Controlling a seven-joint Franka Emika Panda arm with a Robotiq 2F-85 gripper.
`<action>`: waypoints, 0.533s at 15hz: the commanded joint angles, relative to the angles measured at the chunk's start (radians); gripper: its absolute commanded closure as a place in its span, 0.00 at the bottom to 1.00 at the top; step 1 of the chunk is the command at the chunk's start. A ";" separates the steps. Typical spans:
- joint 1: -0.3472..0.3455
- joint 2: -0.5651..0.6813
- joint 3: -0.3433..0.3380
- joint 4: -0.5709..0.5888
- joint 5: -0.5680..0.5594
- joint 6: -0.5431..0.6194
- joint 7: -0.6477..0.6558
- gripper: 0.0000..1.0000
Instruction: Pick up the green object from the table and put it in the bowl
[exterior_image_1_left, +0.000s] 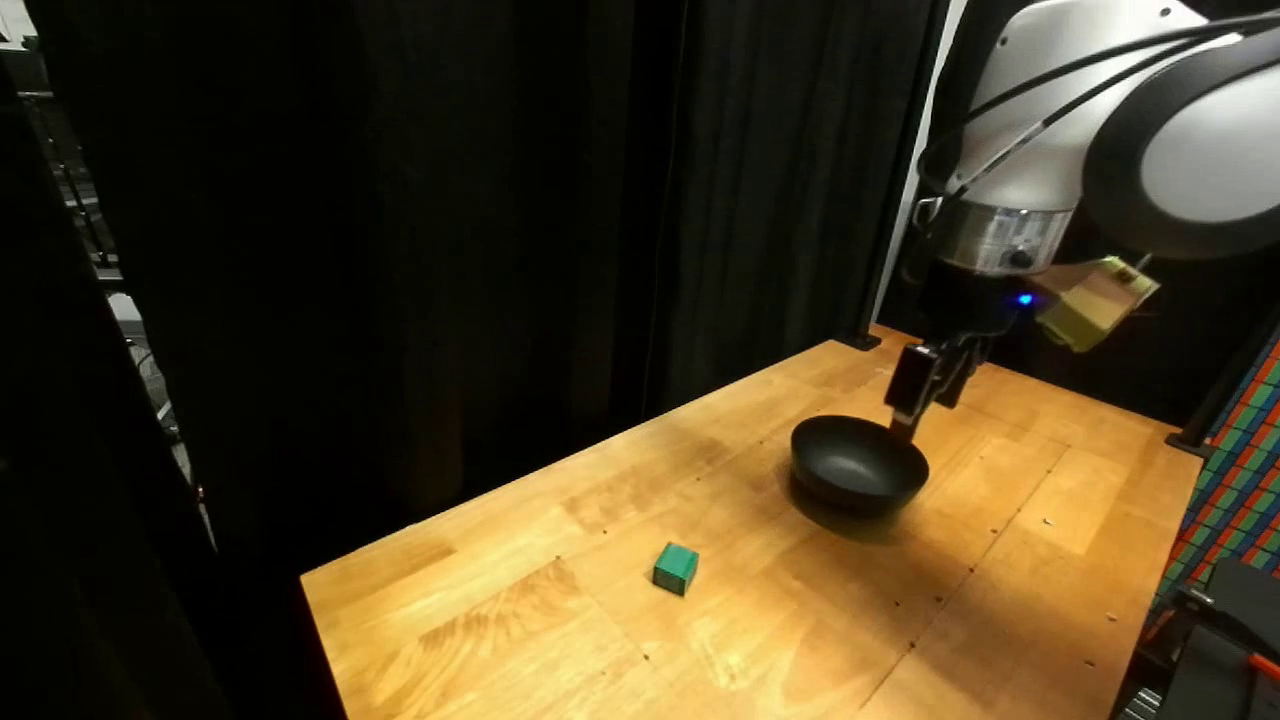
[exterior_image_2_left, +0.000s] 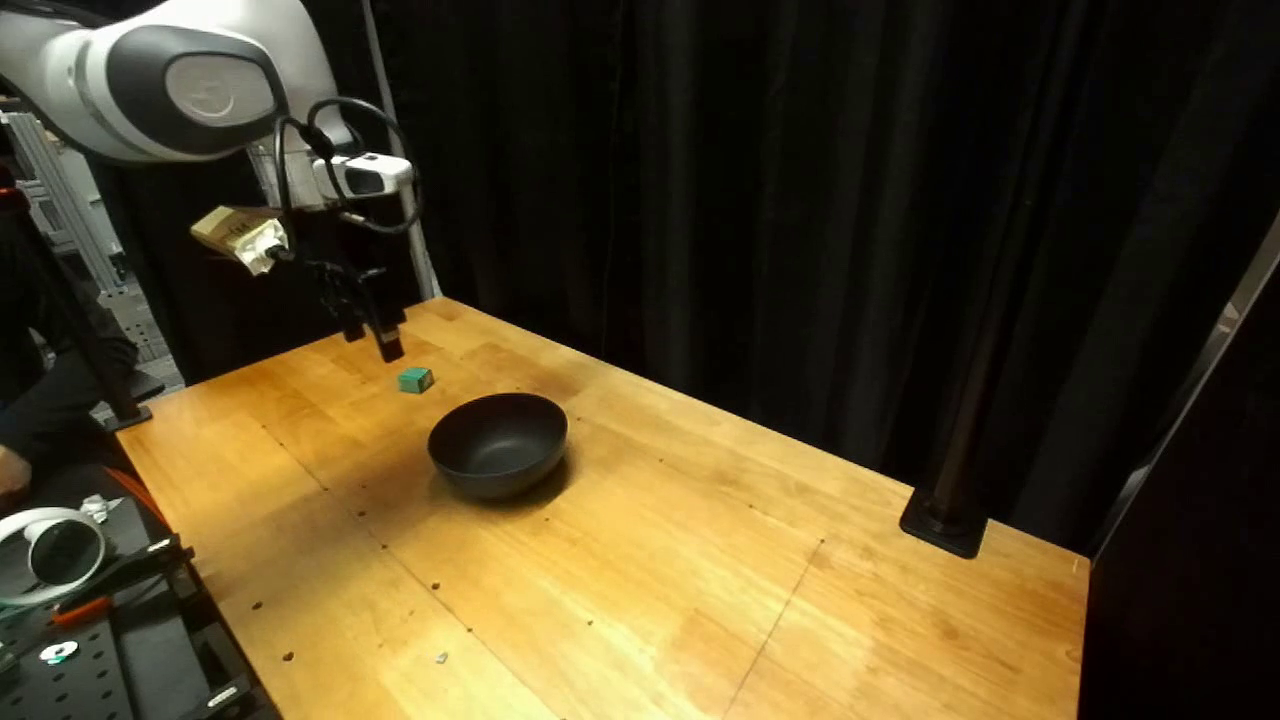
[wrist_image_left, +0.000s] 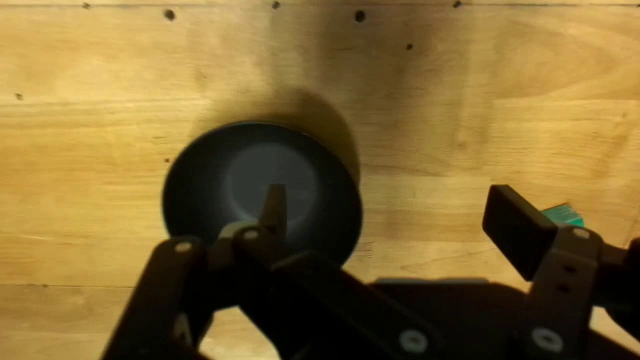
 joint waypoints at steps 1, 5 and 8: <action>0.048 0.189 0.043 0.116 -0.076 0.104 0.107 0.00; 0.135 0.360 0.027 0.215 -0.143 0.204 0.173 0.00; 0.218 0.474 -0.019 0.284 -0.202 0.263 0.208 0.00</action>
